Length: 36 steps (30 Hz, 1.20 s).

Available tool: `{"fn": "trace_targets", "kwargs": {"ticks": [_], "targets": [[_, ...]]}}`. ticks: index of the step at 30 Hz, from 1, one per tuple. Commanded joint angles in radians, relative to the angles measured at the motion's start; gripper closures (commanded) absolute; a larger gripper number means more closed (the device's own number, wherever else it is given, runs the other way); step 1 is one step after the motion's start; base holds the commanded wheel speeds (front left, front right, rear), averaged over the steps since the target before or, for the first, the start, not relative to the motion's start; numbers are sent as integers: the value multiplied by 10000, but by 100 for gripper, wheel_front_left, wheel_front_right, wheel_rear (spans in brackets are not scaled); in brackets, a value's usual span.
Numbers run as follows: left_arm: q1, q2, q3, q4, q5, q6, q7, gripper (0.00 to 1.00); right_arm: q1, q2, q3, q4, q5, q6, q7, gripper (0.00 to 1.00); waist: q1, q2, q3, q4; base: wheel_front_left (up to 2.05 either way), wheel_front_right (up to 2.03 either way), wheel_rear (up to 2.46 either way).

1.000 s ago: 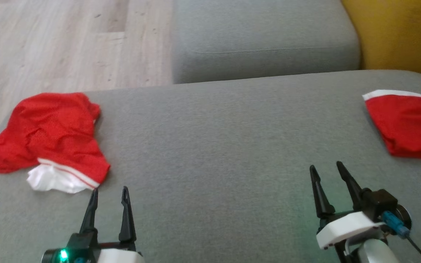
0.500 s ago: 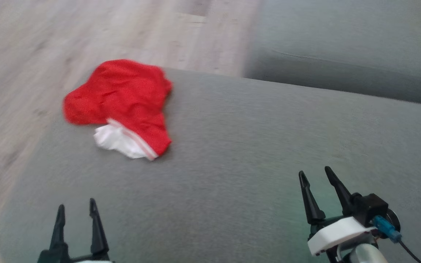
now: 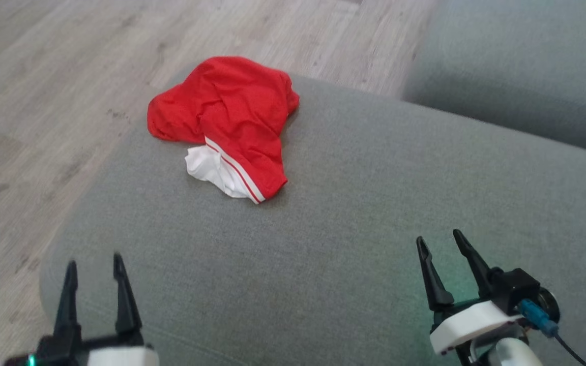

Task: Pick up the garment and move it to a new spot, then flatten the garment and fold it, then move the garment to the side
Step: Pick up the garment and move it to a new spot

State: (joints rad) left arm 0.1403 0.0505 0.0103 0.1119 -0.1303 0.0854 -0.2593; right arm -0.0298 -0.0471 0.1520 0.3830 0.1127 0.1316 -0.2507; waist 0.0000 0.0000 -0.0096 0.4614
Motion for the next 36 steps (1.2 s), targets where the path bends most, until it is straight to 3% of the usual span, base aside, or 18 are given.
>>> {"fn": "trace_targets", "kwargs": {"ticks": [1, 6, 10, 11, 14, 20, 24, 26, 36], "targets": [[-753, -3, 386, -486, 121, -61, -24, 0, -289, -32, 137, -381, -139, -9, -110, 0, 0, 0, 334, -62, 0, 0, 0], [-2102, 328, 388, -907, 567, -460, -24, 0, -610, -511, 55, -620, -484, -9, -110, 0, 0, 0, 1447, -302, 0, 0, 0], [-3931, 960, 417, -528, 797, -831, -24, 0, -1063, -1133, 14, -972, -576, -9, -110, 0, 0, 0, 2619, -581, 0, 0, 0], [-5202, 1175, 471, 103, 674, -981, 47, 0, -1448, -1506, -77, -1302, -610, -9, -110, 0, 0, 0, 3439, -667, 0, 0, 0], [-7387, 1326, 442, 1368, 426, -1191, 642, 0, -1859, -2033, -363, -1845, -700, -9, -111, 0, 0, 0, 4513, -634, 0, 0, 0], [-10386, 1365, 490, 5331, -395, -1572, 2748, 0, -1853, -2834, -499, -2337, -803, -9, -111, 0, 0, 0, 5544, -702, 0, 0, 0], [-11039, 1618, 770, 7776, -576, -1024, 4120, 0, -1781, -3048, -556, -2610, -796, -9, -111, 0, 0, 0, 5816, -954, 0, 0, 0], [-11108, 1575, 960, 8633, -838, -966, 4546, 0, -1759, -3118, -562, -2704, -795, -9, -111, 0, 0, 0, 5909, -1070, 0, 0, 0], [-11228, 1138, 1573, 10128, -2101, -1955, 3227, 0, -1838, -3250, -661, -2858, -756, -9, -111, 0, 0, 0, 6018, -1233, 0, 0, 0]]}}
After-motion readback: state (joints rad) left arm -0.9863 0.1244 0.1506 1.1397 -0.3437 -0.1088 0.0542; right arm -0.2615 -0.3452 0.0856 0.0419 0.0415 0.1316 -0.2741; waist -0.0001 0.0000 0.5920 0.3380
